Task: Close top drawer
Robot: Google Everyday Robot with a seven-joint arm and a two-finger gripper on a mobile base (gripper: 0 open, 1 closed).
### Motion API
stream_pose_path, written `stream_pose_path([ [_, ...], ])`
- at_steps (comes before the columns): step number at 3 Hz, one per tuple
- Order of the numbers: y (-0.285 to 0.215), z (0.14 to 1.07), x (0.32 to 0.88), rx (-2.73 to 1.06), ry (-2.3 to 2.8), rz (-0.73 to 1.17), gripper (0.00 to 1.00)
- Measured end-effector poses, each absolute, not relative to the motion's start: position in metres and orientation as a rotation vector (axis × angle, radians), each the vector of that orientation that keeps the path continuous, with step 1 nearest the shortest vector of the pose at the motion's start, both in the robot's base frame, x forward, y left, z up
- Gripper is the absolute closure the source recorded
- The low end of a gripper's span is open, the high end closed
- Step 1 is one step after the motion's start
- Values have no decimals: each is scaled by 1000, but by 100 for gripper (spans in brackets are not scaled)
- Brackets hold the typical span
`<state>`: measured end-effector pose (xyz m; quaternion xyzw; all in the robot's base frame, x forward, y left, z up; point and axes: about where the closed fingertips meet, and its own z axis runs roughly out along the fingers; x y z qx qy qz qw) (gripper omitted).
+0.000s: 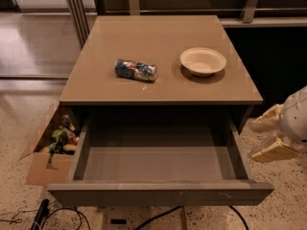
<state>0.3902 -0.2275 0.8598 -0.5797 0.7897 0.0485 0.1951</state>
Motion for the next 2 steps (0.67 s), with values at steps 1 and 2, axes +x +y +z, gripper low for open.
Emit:
stream_pose_path([
  [1,-233,835,382,-1582,2223,187,72],
  [2,-232,812,366,-1539,2218,243,95],
])
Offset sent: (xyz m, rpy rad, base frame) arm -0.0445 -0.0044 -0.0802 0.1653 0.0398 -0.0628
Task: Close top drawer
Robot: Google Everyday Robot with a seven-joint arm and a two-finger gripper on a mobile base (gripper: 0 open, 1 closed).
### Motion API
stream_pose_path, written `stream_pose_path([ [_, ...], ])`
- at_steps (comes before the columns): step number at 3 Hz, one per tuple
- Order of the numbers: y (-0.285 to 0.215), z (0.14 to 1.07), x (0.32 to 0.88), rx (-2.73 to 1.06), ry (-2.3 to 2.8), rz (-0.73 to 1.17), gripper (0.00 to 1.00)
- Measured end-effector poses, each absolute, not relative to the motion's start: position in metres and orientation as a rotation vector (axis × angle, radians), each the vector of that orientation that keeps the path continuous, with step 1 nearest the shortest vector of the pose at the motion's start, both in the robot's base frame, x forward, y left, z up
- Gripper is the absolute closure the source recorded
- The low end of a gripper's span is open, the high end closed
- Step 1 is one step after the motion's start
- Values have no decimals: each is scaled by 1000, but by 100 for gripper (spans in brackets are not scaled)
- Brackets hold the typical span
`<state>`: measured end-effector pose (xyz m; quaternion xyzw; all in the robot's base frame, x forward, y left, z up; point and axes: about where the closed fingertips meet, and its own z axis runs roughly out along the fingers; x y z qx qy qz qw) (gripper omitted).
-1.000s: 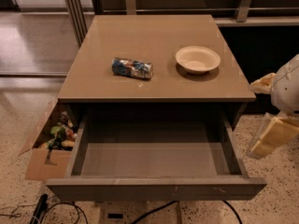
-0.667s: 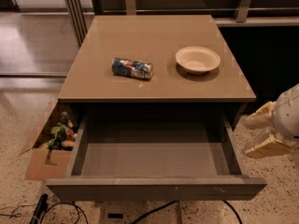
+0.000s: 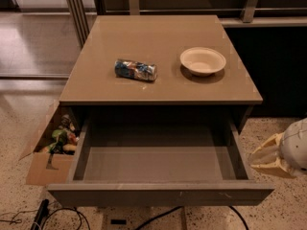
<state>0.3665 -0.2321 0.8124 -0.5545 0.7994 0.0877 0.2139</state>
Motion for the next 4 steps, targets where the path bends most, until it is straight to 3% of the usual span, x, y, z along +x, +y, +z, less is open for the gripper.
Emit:
stream_pose_path([
  [2,-230,805,361,-1529,2221,265,100],
  [4,-202,750,337,-1514,2261,438,100],
])
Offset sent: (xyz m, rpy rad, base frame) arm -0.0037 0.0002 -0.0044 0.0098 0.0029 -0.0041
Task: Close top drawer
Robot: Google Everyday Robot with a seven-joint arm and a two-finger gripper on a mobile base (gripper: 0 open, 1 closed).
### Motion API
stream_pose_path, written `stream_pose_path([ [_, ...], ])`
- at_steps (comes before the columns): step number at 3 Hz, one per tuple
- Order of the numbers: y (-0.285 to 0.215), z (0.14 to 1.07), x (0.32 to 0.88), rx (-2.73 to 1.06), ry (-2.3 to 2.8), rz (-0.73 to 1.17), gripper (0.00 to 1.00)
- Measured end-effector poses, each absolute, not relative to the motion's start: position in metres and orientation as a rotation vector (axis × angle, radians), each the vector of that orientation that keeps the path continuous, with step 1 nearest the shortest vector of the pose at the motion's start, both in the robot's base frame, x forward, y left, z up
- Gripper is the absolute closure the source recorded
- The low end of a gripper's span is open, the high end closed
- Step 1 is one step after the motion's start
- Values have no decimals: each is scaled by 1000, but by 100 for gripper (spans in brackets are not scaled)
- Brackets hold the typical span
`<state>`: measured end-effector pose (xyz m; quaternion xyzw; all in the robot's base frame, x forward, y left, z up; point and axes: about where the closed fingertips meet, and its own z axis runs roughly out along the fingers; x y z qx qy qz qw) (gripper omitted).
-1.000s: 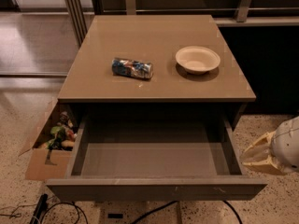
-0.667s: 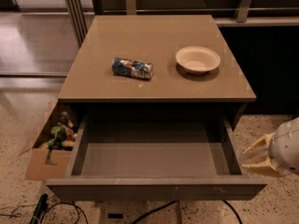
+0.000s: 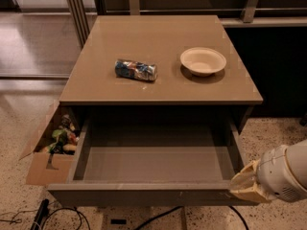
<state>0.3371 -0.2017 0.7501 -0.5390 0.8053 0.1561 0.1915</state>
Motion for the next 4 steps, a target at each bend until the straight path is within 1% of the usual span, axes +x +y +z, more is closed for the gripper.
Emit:
stream_pose_path([
  [3,-150,683,320,-1485,2268,607,100],
  [4,-137,667,314,-1486,2268,632,100],
])
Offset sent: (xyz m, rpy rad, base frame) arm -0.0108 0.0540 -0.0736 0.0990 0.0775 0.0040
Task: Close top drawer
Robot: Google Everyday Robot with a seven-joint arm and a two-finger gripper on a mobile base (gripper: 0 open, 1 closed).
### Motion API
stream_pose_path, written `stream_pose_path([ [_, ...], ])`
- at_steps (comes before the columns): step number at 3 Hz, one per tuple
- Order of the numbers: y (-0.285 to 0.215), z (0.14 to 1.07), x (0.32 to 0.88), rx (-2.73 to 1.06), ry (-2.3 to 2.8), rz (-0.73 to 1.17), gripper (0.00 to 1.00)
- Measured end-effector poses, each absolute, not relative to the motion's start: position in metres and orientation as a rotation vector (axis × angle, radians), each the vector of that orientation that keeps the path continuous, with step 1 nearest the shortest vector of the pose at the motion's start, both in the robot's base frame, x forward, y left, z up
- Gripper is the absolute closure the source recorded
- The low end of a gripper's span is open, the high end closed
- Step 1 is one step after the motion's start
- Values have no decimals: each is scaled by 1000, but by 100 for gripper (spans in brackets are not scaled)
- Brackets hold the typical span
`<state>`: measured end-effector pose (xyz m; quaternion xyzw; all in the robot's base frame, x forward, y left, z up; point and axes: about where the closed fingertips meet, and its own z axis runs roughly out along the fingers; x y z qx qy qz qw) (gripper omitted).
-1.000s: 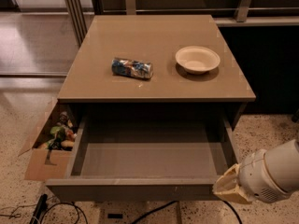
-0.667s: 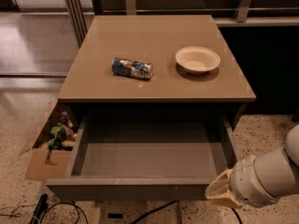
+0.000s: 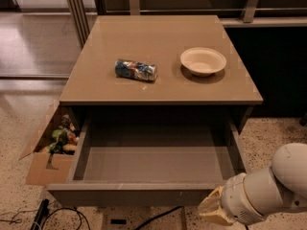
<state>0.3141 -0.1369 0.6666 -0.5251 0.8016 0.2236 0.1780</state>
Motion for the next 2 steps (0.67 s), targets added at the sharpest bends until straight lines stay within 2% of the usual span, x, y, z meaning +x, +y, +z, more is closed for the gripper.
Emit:
stream_pose_path([
  [2,-137,666,314,-1486,2268,631,50],
])
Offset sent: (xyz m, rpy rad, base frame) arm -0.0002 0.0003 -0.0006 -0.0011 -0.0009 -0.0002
